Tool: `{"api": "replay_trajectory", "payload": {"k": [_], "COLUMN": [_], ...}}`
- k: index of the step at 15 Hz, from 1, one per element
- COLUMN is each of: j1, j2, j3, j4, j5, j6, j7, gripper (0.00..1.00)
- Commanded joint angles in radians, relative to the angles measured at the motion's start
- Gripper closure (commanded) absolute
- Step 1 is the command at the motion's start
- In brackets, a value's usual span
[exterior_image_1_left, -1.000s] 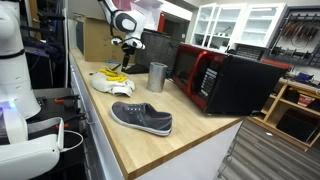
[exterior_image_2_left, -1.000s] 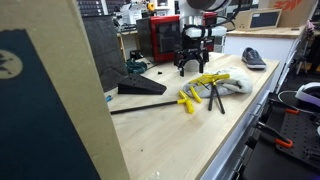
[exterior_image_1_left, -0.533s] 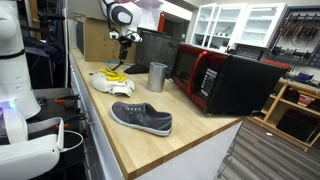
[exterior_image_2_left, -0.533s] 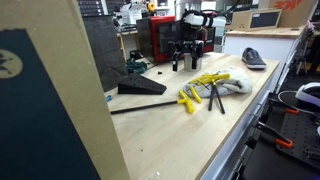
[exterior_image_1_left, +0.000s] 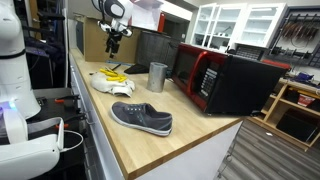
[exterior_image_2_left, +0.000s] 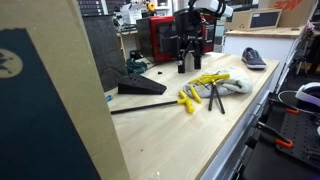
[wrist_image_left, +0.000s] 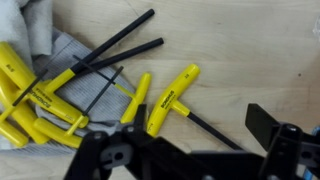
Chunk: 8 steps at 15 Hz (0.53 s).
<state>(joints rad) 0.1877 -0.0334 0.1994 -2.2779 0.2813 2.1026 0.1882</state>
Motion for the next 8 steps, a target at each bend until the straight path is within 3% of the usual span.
{"api": "replay_trajectory", "payload": {"k": [1,4,8], "j1": [0.011,0.015,0.031], "j2": [-0.037,-0.034,-0.024], "j3": [0.008,0.012,0.028], "j4": [-0.037,-0.053,-0.072], "j5": [-0.126,-0.251,-0.337], "j6": [-0.038,-0.019,-0.010], "j7": [-0.039,-0.036,-0.037], "gripper": [0.00,0.00,0.00]}}
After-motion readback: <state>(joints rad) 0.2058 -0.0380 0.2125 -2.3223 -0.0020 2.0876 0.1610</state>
